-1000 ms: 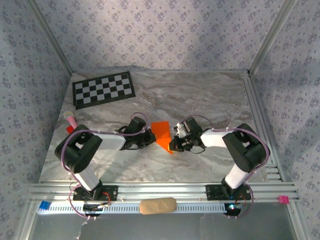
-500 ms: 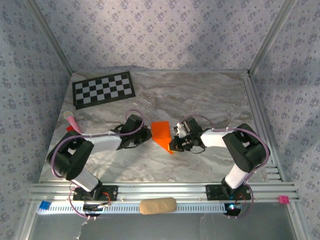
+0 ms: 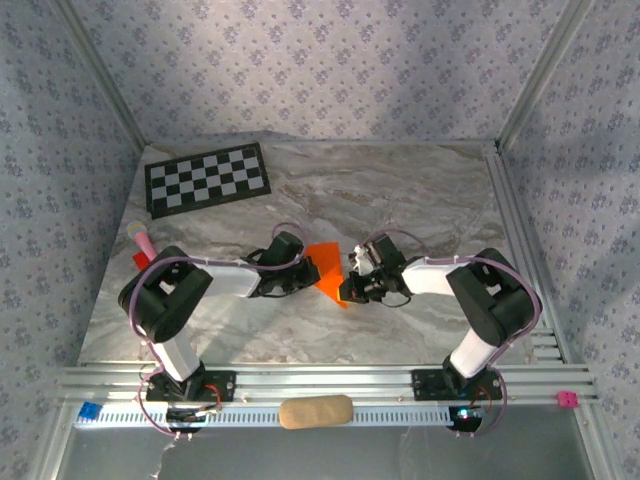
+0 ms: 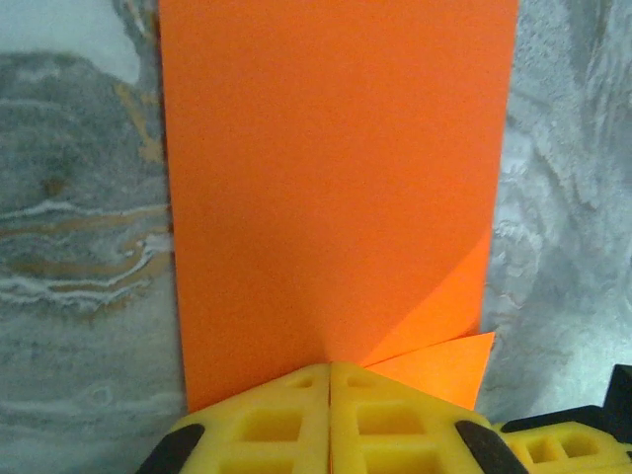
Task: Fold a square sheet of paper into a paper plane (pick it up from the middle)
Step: Third fold the triangle at the center of the table.
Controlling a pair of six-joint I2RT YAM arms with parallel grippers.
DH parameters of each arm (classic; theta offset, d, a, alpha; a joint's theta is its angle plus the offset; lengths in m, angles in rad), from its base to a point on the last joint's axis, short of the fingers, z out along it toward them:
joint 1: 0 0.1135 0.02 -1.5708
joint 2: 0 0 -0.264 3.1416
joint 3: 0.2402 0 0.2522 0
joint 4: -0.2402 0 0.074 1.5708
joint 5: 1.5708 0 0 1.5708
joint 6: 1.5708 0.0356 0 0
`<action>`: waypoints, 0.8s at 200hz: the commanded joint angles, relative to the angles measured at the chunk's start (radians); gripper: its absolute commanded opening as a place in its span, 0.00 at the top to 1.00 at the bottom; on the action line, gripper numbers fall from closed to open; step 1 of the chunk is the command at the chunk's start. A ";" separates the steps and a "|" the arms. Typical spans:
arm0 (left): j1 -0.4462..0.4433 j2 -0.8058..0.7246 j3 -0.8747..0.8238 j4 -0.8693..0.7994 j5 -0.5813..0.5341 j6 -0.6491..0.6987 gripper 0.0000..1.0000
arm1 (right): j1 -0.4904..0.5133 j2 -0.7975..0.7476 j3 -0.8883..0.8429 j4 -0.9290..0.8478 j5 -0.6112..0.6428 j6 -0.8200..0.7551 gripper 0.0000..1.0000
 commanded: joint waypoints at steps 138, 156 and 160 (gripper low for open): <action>0.012 0.020 -0.065 0.000 -0.023 -0.014 0.93 | 0.091 0.147 0.192 -0.078 0.040 -0.059 0.98; 0.013 0.020 -0.068 0.002 -0.025 -0.015 0.93 | 0.078 0.141 0.147 -0.064 0.041 -0.055 0.98; 0.011 0.020 -0.069 0.004 -0.026 -0.016 0.93 | 0.075 0.134 0.136 -0.057 0.039 -0.053 0.98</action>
